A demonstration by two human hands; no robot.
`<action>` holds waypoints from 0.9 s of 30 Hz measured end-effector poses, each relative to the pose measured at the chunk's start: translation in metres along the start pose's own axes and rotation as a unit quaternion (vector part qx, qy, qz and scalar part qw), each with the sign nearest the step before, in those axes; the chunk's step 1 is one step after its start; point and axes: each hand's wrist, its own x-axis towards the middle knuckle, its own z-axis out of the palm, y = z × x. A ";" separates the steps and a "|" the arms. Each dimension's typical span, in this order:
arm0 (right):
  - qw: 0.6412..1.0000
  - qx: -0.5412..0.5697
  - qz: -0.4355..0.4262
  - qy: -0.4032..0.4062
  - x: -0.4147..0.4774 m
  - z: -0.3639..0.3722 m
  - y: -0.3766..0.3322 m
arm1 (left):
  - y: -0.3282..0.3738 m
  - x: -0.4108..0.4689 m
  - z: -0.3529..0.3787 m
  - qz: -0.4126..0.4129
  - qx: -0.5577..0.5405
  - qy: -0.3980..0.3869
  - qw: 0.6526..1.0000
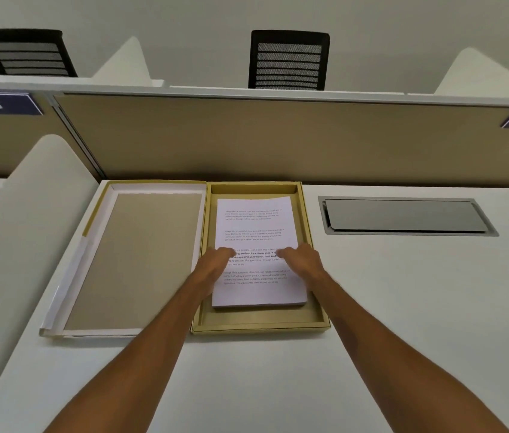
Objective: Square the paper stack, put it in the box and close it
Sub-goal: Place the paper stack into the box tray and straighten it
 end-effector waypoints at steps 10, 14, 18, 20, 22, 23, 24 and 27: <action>0.999 -0.037 -0.008 0.025 0.003 0.003 0.005 | -0.003 0.002 0.003 0.018 -0.035 0.021 0.999; 0.997 -0.066 -0.031 0.020 0.006 -0.001 0.005 | -0.008 0.000 0.004 0.083 0.020 0.010 0.996; 0.979 -0.125 -0.135 0.089 0.014 -0.004 -0.008 | -0.026 -0.012 0.008 0.186 0.220 0.022 0.957; 0.959 -0.167 -0.209 0.090 0.025 -0.004 -0.018 | -0.040 -0.016 0.009 0.170 0.330 0.024 0.928; 0.940 -0.215 -0.255 0.076 0.040 -0.006 -0.031 | -0.053 -0.016 0.009 0.154 0.379 0.028 0.912; 0.931 -0.237 -0.270 0.069 0.049 -0.008 -0.039 | -0.058 -0.014 0.010 0.159 0.393 0.033 0.905; 0.923 -0.256 -0.282 0.062 0.059 -0.008 -0.047 | -0.062 -0.013 0.010 0.166 0.405 0.038 0.898; 0.896 -0.313 -0.314 0.039 0.086 -0.008 -0.071 | -0.070 -0.006 0.012 0.184 0.424 0.051 0.885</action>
